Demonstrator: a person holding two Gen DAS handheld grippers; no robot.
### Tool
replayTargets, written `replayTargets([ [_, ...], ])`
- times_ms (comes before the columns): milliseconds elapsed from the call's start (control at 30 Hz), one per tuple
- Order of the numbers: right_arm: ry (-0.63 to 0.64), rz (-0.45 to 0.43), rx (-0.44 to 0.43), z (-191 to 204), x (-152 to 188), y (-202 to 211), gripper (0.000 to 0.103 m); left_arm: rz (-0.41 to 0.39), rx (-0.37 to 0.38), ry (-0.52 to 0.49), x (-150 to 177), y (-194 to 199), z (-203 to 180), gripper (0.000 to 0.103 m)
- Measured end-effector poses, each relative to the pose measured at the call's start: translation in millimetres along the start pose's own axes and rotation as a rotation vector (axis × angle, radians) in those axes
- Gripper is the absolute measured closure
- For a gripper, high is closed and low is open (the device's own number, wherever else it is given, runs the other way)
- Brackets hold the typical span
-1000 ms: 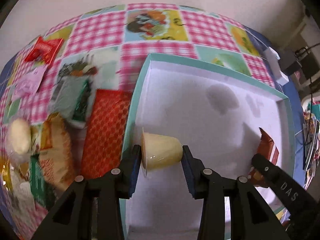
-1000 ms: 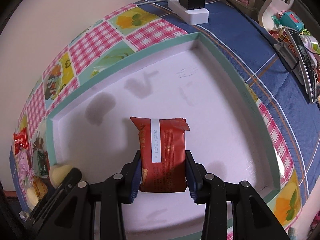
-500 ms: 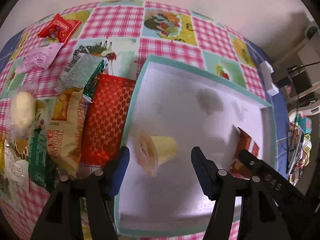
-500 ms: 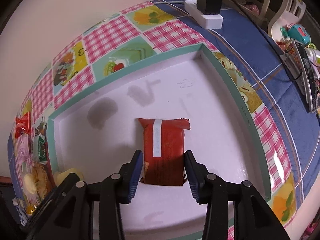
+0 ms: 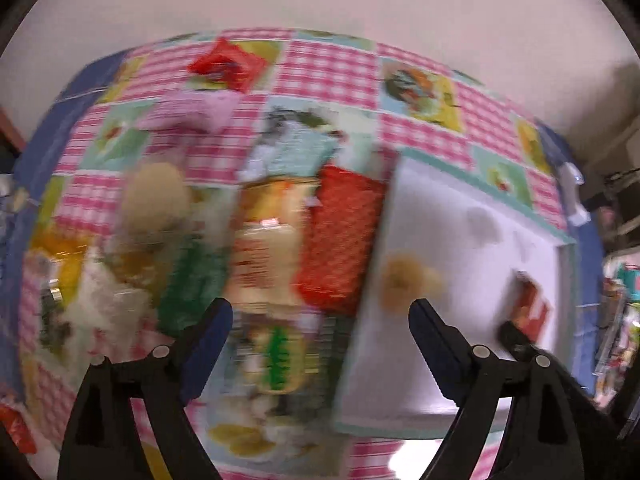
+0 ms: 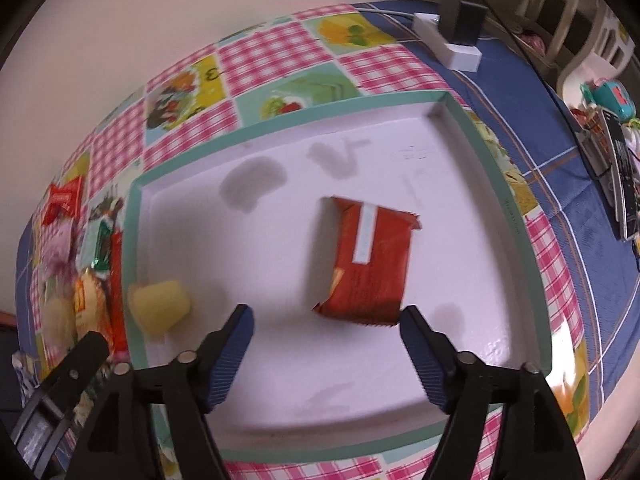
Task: Organize snacks
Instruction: 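Open both tools to release the pudding cup and red cake in the tray, then move both tools back over the snacks toward the white pouch and green biscuit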
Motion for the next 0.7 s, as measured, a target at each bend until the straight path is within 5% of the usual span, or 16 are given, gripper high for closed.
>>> replayTargets([
  [133,0.037,-0.024,0.007,10.0,6.9,0.9,0.02,-0.005,-0.089,0.019,14.7,4.3,21.1,0.01],
  [267,0.067,-0.056,0.018,16.1,17.0,10.5,0.004,-0.031,-0.164,0.044,23.4,10.4,35.9,0.006],
  [700,0.205,-0.1,-0.032,64.6,63.9,29.3,0.0,-0.082,-0.264,0.128,44.2,29.4,91.9,0.004],
])
Point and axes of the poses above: each gripper's, at about its wrist camera, not at the fingertips, and y roughly against the way its jaws point, z to its left, x to its underside, the point moved 1 cm from there along -y, roughly the way its jaws point, and after that the axes turned 12 degrees about -y, right-handed, at the moved point
